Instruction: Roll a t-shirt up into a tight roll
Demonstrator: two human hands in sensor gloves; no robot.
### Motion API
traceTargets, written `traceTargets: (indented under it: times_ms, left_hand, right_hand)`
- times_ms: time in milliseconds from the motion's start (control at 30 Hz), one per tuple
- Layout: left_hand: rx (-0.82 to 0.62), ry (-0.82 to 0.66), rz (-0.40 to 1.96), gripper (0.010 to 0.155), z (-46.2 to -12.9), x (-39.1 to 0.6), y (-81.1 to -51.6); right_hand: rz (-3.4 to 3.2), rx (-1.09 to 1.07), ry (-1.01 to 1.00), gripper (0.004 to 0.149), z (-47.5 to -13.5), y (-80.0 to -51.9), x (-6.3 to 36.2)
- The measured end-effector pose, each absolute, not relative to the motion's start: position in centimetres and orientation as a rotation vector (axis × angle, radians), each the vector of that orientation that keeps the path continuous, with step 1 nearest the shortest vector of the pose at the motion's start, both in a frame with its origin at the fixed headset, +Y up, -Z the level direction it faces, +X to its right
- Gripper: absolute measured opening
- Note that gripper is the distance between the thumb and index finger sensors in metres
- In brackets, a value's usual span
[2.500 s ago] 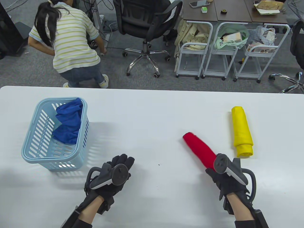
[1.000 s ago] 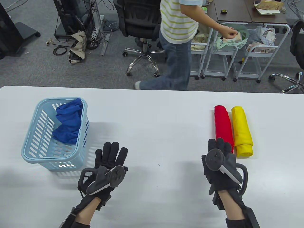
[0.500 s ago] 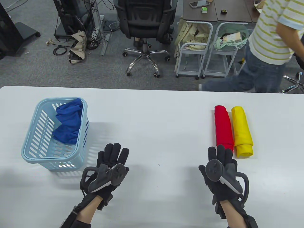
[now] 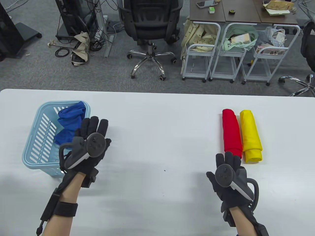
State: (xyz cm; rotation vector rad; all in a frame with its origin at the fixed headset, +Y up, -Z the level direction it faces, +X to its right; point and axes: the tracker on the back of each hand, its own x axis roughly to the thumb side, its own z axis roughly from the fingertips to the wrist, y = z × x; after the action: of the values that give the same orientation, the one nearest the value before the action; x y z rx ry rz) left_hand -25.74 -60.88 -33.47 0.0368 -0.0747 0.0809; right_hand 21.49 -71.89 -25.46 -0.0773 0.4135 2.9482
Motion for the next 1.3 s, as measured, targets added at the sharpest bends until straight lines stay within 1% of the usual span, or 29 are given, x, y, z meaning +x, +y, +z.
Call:
traceTargets:
  times_ms: [200,433,533,667,733,867,967,1100,1200,1300]
  left_hand:
    - [0.051,0.001,0.061,0.069,-36.2,-28.6,-58.8]
    - [0.003,0.116,0.048,0.068,-39.9,-32.0,-58.5]
    - [0.011,0.162,0.01,0.068,-41.0,-33.3,-58.4]
    - [0.02,0.199,0.032,0.068,-42.1,-34.7,-59.0]
    - [0.02,0.217,0.016,0.068,-42.7,-35.1,-59.8]
    - [-0.025,0.245,0.011,0.07,-43.7,-35.5,-61.9]
    - [-0.094,0.267,0.025,0.073,-44.4,-35.6,-63.7]
    - [-0.178,0.31,0.071,0.083,-45.1,-35.9,-65.0]
    - [-0.236,0.342,0.089,0.1,-45.6,-36.3,-66.1]
    - [-0.286,0.381,0.103,0.111,-45.9,-36.7,-67.2]
  right_hand:
    - [2.942,-0.072,0.415,0.081,-25.5,-71.9,21.5]
    - [2.918,-0.082,0.414,0.08,-25.6,-71.8,22.0]
    - [2.915,-0.078,0.407,0.08,-25.6,-71.8,22.0]
    - [2.908,-0.069,0.396,0.08,-25.5,-71.6,22.0]
    - [2.905,-0.064,0.395,0.08,-25.6,-71.6,22.0]
    - [2.901,-0.058,0.411,0.08,-25.6,-71.7,21.9]
    - [2.895,-0.048,0.422,0.081,-25.6,-71.7,21.9]
    - [2.891,-0.029,0.426,0.081,-25.5,-71.7,21.7]
    - [2.89,-0.019,0.426,0.08,-25.5,-71.7,21.6]
    - [2.89,-0.018,0.422,0.08,-25.5,-71.7,21.6]
